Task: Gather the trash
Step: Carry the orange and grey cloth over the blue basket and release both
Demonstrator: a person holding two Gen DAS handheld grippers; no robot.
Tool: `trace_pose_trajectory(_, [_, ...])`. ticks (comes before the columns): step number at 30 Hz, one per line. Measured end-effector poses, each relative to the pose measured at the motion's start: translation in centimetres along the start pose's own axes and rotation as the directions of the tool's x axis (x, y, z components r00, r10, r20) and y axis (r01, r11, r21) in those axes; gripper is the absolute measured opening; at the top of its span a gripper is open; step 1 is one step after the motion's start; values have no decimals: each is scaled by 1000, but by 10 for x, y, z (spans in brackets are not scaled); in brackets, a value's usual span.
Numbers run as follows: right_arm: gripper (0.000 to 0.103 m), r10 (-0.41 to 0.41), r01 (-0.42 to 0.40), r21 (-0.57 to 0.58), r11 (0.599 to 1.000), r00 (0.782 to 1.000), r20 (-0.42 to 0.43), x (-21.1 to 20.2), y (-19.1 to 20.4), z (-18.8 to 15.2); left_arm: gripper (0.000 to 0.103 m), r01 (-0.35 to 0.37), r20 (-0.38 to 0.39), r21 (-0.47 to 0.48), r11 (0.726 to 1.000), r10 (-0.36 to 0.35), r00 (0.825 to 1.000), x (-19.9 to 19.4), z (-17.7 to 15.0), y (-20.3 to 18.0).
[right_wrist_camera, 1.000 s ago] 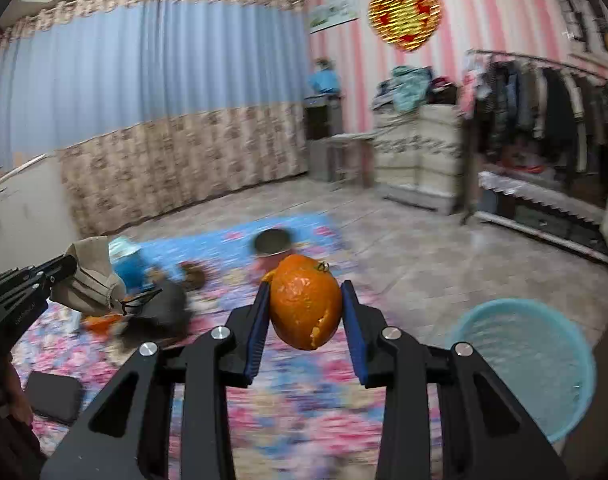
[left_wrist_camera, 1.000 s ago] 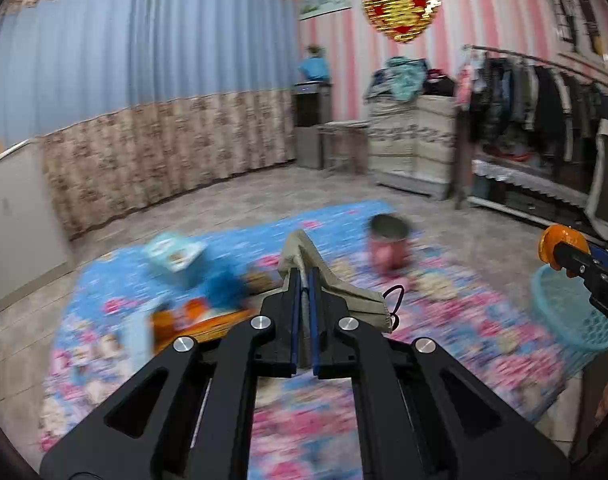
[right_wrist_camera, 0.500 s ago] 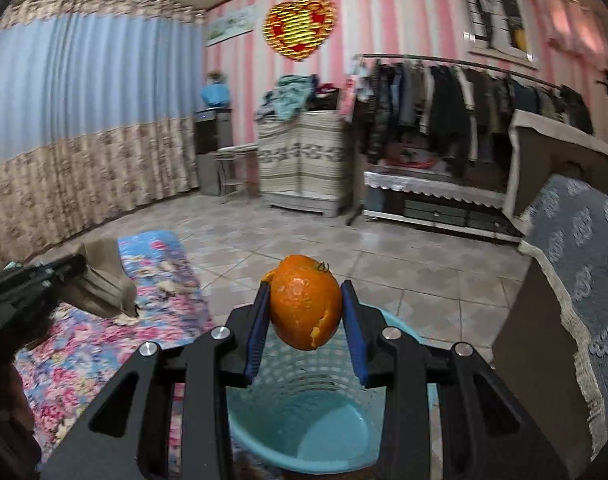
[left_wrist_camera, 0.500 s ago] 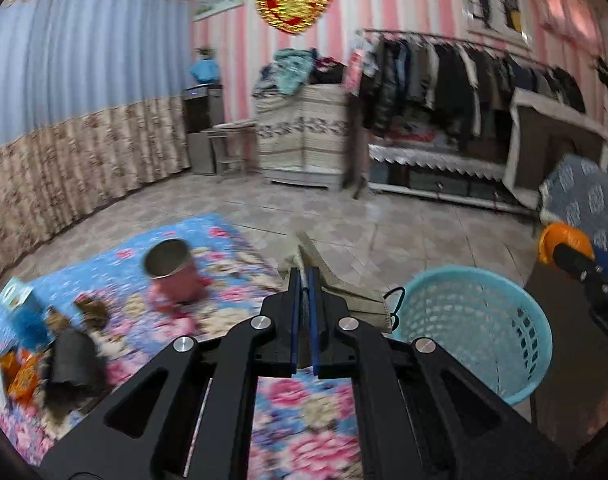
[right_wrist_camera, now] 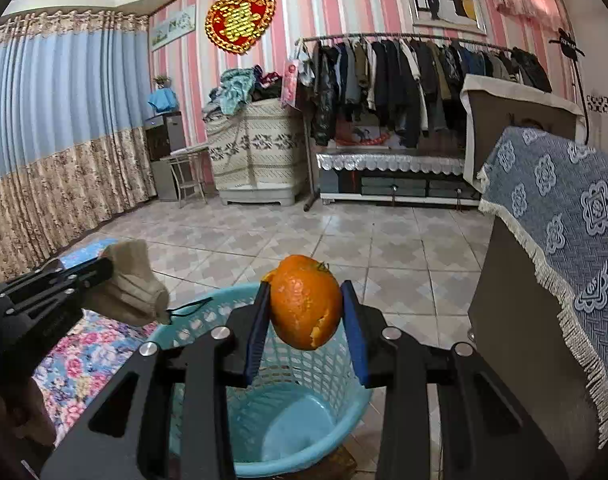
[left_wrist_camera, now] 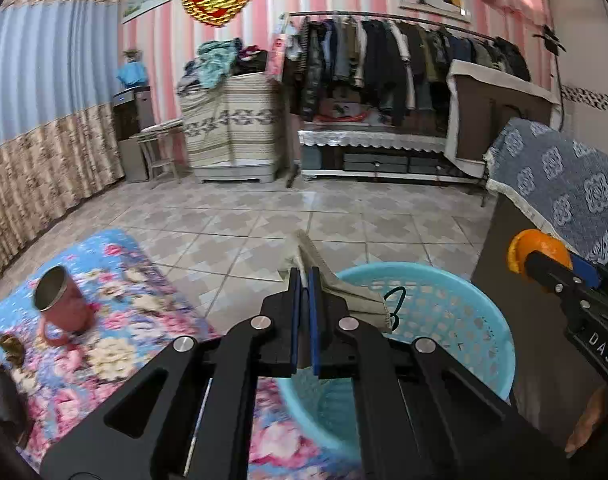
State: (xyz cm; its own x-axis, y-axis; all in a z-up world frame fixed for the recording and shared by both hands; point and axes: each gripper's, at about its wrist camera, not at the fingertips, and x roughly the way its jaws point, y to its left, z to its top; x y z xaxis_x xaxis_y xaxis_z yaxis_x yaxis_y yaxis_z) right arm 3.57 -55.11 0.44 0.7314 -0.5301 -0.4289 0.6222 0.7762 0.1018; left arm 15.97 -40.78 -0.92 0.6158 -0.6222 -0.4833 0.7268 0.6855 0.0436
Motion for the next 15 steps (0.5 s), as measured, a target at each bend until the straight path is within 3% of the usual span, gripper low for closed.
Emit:
trace_pose_trajectory(3, [35, -13, 13, 12, 1000, 1000, -20, 10, -11, -4, 3, 12, -13, 23, 1000, -12, 1000, 14, -4, -13])
trace_pose_trajectory(6, [35, -23, 24, 21, 999, 999, -35, 19, -19, -8, 11, 11, -27, 41, 999, -10, 1000, 25, -9, -18])
trace_pose_trajectory(8, [35, -30, 31, 25, 999, 999, -40, 22, -24, -11, 46, 5, -37, 35, 999, -4, 999, 29, -13, -16])
trace_pose_trajectory(10, [35, -33, 34, 29, 999, 998, -46, 23, -23, -17, 62, -17, -31, 18, 1000, 18, 999, 30, -16, -8])
trace_pose_trajectory(13, [35, -32, 34, 27, 999, 998, -60, 29, -21, -22, 65, -28, -29, 15, 999, 28, 999, 28, -15, 2])
trace_pose_trajectory(15, [35, -28, 30, 27, 999, 997, -67, 33, -17, -27, 75, -42, -26, -11, 999, 41, 999, 26, -13, 11])
